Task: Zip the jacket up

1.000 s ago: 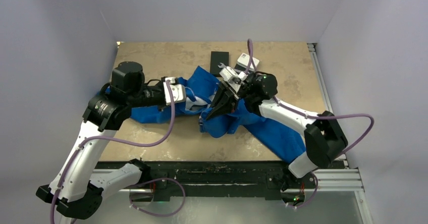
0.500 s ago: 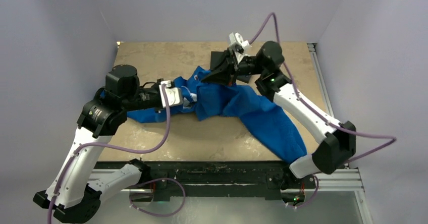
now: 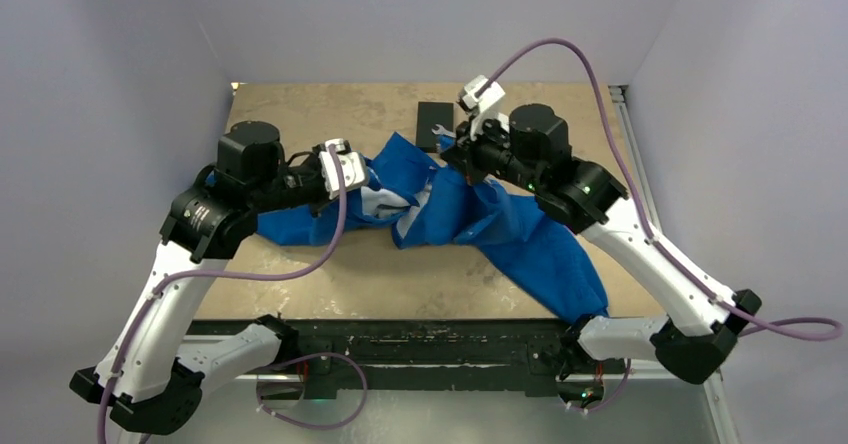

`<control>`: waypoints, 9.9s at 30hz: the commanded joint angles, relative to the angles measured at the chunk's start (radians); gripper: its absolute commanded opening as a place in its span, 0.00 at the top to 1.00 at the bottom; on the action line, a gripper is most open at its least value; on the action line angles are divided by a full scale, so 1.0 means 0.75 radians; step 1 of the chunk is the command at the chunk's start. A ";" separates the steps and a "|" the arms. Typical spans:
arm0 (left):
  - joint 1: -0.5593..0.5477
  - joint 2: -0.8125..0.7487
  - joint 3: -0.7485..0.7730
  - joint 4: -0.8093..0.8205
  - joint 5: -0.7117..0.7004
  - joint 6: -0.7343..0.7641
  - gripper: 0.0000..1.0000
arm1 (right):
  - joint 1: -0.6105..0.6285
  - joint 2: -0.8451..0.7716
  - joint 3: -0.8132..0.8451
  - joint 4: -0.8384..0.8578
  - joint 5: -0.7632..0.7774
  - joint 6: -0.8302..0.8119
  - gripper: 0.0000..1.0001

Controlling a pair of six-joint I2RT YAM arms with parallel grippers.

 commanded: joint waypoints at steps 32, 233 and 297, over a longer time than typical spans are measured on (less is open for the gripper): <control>0.034 0.128 0.130 -0.094 -0.282 -0.019 1.00 | 1.796 -0.732 -0.678 0.858 1.468 0.154 1.00; 0.011 -0.073 0.119 -0.211 0.300 0.556 1.00 | 0.022 0.042 -0.222 0.790 -1.242 0.084 1.00; 0.012 -0.103 0.113 -0.188 0.321 0.569 1.00 | 0.030 0.050 -0.206 0.583 -1.300 -0.017 1.00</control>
